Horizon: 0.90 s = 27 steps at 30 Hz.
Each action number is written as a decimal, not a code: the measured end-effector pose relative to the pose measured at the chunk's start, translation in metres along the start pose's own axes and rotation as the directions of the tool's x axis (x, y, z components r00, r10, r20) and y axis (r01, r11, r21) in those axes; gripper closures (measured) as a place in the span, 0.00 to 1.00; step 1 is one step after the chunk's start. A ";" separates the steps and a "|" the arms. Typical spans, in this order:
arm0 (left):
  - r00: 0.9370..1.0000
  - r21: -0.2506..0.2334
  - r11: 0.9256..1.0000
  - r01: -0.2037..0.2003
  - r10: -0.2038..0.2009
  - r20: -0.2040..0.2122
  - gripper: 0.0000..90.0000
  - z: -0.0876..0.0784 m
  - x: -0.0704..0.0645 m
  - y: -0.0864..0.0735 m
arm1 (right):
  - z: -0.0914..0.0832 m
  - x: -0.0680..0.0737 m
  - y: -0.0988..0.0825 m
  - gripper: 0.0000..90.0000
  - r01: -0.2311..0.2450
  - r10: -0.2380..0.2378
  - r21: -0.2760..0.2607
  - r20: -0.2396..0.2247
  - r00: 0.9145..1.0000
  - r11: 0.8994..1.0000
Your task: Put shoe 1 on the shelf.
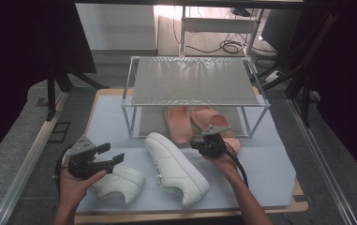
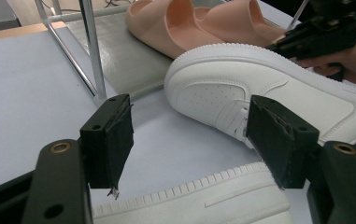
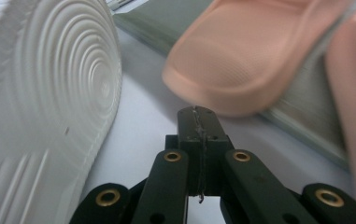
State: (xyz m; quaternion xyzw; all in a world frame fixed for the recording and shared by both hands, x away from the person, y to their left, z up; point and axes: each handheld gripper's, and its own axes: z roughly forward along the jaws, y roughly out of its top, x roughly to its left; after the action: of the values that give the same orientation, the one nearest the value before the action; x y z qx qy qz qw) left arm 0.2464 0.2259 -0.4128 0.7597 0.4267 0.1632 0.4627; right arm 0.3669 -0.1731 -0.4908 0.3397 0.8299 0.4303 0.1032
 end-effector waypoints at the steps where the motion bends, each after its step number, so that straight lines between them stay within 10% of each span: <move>1: 1.000 0.000 1.000 0.002 -0.002 0.000 0.36 0.000 0.000 0.000 | -0.006 -0.001 -0.003 1.00 -0.001 0.001 0.000 0.005 1.000 1.000; 13: 1.000 0.005 1.000 -0.006 0.006 0.004 0.36 0.002 -0.002 0.001 | -0.093 -0.037 -0.059 1.00 -0.079 0.080 -0.017 0.133 0.988 0.997; 27: 1.000 0.014 1.000 -0.010 0.010 0.010 0.36 0.006 -0.004 0.002 | -0.106 -0.071 -0.079 1.00 -0.147 0.144 0.000 0.202 0.969 0.989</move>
State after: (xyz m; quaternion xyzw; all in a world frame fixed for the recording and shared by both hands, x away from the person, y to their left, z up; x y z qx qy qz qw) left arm 0.2486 0.2189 -0.4139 0.7657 0.4220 0.1589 0.4587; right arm 0.3329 -0.3192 -0.4966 0.4421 0.7912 0.3940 0.1525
